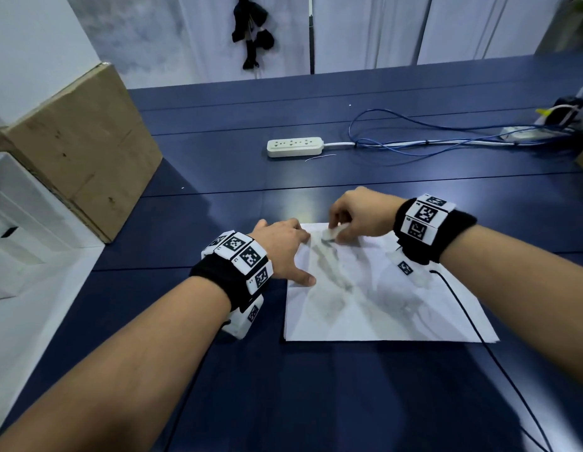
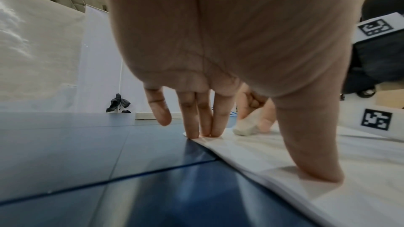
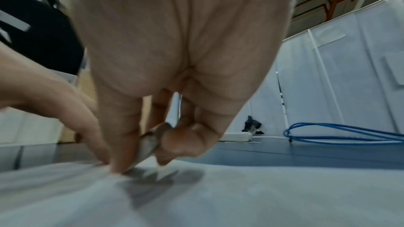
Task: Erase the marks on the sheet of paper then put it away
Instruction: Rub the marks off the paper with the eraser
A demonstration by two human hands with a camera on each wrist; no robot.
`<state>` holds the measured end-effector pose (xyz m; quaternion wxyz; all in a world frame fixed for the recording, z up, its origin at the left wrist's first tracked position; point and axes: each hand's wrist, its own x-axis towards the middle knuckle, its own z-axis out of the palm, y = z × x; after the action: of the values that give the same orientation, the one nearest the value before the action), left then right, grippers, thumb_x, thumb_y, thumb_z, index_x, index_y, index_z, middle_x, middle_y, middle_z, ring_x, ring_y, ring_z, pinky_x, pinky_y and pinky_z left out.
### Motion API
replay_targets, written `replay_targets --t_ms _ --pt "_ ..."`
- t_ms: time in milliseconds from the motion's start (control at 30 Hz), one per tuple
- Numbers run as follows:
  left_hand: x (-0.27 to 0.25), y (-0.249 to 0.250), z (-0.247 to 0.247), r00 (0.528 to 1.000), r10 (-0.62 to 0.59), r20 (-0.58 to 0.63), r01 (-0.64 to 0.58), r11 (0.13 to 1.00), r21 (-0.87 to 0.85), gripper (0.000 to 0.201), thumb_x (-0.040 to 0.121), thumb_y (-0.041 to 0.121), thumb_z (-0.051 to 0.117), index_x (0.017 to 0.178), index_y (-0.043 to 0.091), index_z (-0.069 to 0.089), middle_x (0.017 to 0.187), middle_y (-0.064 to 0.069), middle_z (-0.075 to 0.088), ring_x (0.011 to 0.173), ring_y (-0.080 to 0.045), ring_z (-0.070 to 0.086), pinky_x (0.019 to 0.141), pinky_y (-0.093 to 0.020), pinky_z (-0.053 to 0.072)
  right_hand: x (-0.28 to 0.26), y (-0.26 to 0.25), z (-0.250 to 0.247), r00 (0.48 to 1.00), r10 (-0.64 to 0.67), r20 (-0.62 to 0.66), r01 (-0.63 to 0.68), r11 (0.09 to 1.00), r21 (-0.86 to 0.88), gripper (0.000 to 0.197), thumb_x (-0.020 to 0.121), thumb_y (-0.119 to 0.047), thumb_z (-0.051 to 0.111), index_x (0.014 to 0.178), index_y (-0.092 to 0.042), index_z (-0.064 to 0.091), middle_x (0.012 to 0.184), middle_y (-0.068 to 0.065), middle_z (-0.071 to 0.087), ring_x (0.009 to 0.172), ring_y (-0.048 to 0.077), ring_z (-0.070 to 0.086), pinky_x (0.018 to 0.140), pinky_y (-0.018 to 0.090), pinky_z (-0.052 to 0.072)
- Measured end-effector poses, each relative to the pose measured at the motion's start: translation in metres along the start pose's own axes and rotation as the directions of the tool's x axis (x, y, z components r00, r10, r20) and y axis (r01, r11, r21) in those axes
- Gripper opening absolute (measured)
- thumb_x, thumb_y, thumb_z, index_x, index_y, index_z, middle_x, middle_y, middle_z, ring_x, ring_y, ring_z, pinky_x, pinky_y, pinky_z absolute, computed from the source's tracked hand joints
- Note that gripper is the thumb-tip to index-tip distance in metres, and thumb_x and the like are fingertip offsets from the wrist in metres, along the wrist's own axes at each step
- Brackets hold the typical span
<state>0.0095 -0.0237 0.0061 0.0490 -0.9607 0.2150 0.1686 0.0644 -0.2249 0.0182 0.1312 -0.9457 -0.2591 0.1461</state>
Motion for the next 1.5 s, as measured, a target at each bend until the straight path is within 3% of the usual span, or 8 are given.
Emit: replay_targets --t_ms 133,333,533,733,967,1167,1367,1500 --pt "-0.001 0.0 0.001 1.0 -0.007 -0.008 0.007 1.0 -0.022 0.088 0.071 0.074 0.064 0.141 0.024 0.044 0.131 0.006 0.044 0.118 -0.015 0.049 0.097 -0.041 0.032 -0.002 0.002 0.003 0.998 0.004 -0.068 -0.007 0.999 -0.039 0.019 0.075 -0.033 0.076 0.091 -0.024 0.07 0.082 -0.004 0.066 0.082 0.019 0.062 0.069 0.029 0.049" --pt "-0.001 -0.002 0.004 1.0 -0.005 -0.026 0.004 0.999 -0.043 0.088 0.071 0.074 0.064 0.141 0.024 0.045 0.13 0.007 0.044 0.117 -0.015 0.049 0.097 -0.041 0.033 -0.023 -0.019 0.007 0.968 -0.126 0.217 0.116 0.992 0.058 0.02 0.071 -0.026 0.081 0.091 -0.026 0.074 0.058 -0.016 0.061 0.049 0.008 0.056 0.058 0.026 0.052" --pt "-0.001 -0.004 0.005 1.0 0.0 -0.028 -0.001 0.998 -0.055 0.087 0.071 0.074 0.064 0.141 0.026 0.044 0.131 0.007 0.044 0.118 -0.015 0.048 0.095 -0.04 0.032 0.006 -0.005 -0.001 0.999 0.028 -0.047 -0.029 0.999 -0.035 0.021 0.075 -0.031 0.077 0.094 -0.024 0.071 0.083 -0.004 0.066 0.08 0.018 0.061 0.069 0.027 0.048" --pt "0.0 -0.004 0.007 0.999 -0.002 -0.037 0.0 0.998 -0.07 0.091 0.07 0.074 0.065 0.143 0.023 0.043 0.131 0.007 0.044 0.118 -0.016 0.049 0.095 -0.04 0.033 -0.023 -0.02 0.005 0.967 -0.098 0.236 0.087 0.995 0.057 0.02 0.069 -0.023 0.083 0.085 -0.028 0.072 0.067 -0.011 0.065 0.05 0.004 0.055 0.058 0.026 0.053" --pt "0.0 -0.004 0.004 1.0 -0.005 -0.022 0.003 0.998 -0.067 0.089 0.071 0.072 0.066 0.142 0.025 0.043 0.132 0.006 0.043 0.118 -0.016 0.049 0.096 -0.041 0.034 0.008 -0.003 -0.003 0.998 0.023 -0.062 -0.026 0.999 -0.047 0.021 0.073 -0.031 0.078 0.089 -0.021 0.07 0.078 -0.004 0.063 0.082 0.021 0.062 0.068 0.028 0.047" --pt "0.001 -0.003 0.004 1.0 0.002 -0.017 -0.003 0.998 -0.058 0.087 0.071 0.072 0.066 0.14 0.022 0.046 0.129 0.005 0.045 0.118 -0.017 0.05 0.094 -0.041 0.036 -0.023 -0.019 0.006 0.952 -0.104 0.287 0.087 0.994 0.071 0.02 0.068 -0.022 0.084 0.086 -0.022 0.073 0.056 -0.014 0.062 0.046 0.011 0.057 0.054 0.024 0.052" --pt "0.0 -0.001 0.002 1.0 -0.004 -0.004 0.003 0.999 -0.043 0.09 0.072 0.072 0.065 0.145 0.024 0.04 0.135 0.005 0.042 0.122 -0.016 0.047 0.098 -0.043 0.036 0.007 -0.004 -0.002 0.998 0.04 -0.055 -0.042 0.998 -0.036 0.018 0.075 -0.031 0.077 0.086 -0.026 0.063 0.079 -0.006 0.061 0.076 0.02 0.061 0.064 0.027 0.044" --pt "0.001 -0.001 0.001 1.0 0.003 -0.009 -0.003 0.999 -0.048 0.087 0.072 0.072 0.065 0.142 0.025 0.043 0.13 0.005 0.044 0.117 -0.017 0.05 0.094 -0.041 0.035 -0.01 -0.01 0.003 0.995 -0.025 0.093 0.022 0.999 0.036 0.017 0.073 -0.025 0.079 0.084 -0.026 0.067 0.064 -0.012 0.059 0.058 0.013 0.06 0.06 0.029 0.052"
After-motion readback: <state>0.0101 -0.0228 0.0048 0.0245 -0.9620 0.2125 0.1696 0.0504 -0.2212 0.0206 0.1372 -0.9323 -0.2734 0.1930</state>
